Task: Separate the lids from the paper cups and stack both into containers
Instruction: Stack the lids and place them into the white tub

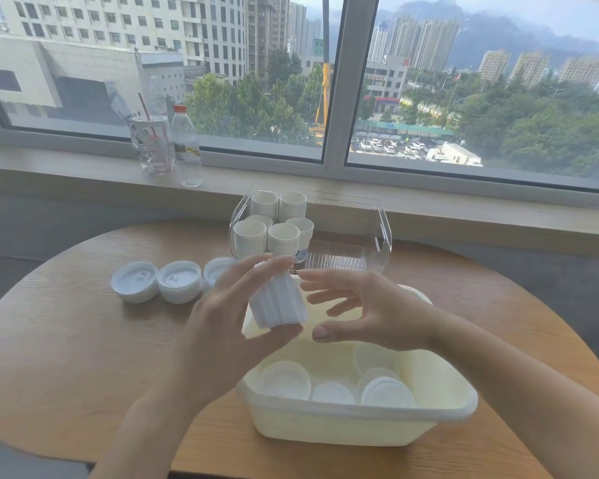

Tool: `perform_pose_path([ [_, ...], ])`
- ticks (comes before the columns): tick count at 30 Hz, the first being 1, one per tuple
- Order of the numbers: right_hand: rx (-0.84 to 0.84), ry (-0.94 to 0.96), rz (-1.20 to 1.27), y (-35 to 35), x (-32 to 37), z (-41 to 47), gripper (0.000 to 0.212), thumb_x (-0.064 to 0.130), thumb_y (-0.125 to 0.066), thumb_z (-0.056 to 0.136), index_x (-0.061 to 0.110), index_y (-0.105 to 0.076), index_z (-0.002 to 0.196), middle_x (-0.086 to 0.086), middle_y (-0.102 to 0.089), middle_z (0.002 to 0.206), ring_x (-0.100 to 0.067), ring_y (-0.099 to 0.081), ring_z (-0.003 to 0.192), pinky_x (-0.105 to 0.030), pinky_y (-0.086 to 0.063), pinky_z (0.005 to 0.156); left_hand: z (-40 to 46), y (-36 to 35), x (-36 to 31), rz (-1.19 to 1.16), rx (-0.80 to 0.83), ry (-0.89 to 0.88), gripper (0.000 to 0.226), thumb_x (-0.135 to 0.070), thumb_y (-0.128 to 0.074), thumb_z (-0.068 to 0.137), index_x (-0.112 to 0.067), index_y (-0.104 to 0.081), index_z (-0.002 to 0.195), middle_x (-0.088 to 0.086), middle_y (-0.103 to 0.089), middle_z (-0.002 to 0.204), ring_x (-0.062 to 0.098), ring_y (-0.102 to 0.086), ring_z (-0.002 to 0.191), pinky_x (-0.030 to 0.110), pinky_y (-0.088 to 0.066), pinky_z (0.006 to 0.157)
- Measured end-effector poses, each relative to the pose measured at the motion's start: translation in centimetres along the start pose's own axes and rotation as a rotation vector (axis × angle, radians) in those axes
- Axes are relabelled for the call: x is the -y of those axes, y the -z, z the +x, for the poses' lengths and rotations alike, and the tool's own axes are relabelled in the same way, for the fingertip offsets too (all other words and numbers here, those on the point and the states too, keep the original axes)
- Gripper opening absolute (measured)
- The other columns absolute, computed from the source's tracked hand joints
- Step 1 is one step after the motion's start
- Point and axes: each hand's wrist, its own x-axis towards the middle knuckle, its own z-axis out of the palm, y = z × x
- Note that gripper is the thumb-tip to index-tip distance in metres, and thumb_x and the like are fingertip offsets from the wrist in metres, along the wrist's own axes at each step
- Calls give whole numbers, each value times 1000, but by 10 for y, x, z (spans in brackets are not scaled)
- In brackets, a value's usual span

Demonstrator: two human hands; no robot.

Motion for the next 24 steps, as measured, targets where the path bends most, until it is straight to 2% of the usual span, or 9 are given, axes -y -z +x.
perform_pose_path([
  [2,105,-55,-174,-2,-5,8,73,46,-83,86,40,-50,151,28,-62,133,20,-56,116,-15,-50,98,-2,4,5,-15,-19,38,71,-36,-86,77,-37,-58,142,-12,-57,145,7,-52,136,10,-40,100],
  [5,349,-116,-411,-12,-7,22,53,43,-72,97,43,-54,147,31,-61,125,28,-53,94,-2,-45,90,-8,5,11,-2,-3,55,72,-39,-86,77,-40,-57,143,-11,-56,146,16,-52,138,13,-39,104],
  [6,413,-130,-450,-17,-10,27,49,41,-69,99,42,-56,146,24,-63,130,23,-55,96,-6,-46,94,-9,4,13,2,4,57,73,-41,-88,77,-41,-56,144,-11,-56,146,17,-52,138,14,-39,104],
  [8,522,-142,-484,-30,-20,36,44,37,-64,103,37,-57,146,11,-62,142,1,-59,117,-25,-47,107,-11,3,15,-14,15,66,75,-41,-90,78,-41,-56,144,-12,-56,145,16,-53,138,13,-40,103],
  [11,615,-161,-518,-46,-38,43,39,34,-58,106,30,-60,145,5,-62,144,-14,-57,128,-29,-44,108,-12,-2,18,-25,30,52,74,-37,-87,77,-38,-57,145,-14,-56,145,11,-53,137,12,-38,105],
  [15,556,-187,-476,-51,-45,44,32,28,-57,106,25,-69,136,4,-71,133,-15,-65,118,-26,-48,102,-12,-5,22,-20,35,49,75,-37,-86,78,-41,-55,145,-15,-55,146,9,-52,138,17,-39,108],
  [19,401,-201,-457,-49,-50,43,22,25,-75,95,21,-80,115,6,-79,111,-8,-71,102,-15,-48,85,-10,-6,22,-20,49,58,77,-38,-86,77,-45,-53,146,-15,-55,147,14,-51,141,23,-41,109],
  [22,257,-192,-468,-50,-54,45,12,19,-84,83,18,-79,94,6,-79,90,-6,-70,82,-2,-40,68,-9,-7,22,-20,50,59,76,-38,-86,78,-44,-53,146,-15,-55,147,14,-51,141,24,-41,109],
  [24,177,-175,-478,-49,-52,46,16,14,-82,80,17,-74,93,6,-77,87,-7,-67,76,-1,-36,64,-9,-7,22,-24,48,55,75,-39,-86,79,-42,-54,146,-15,-55,146,13,-51,140,22,-41,110],
])
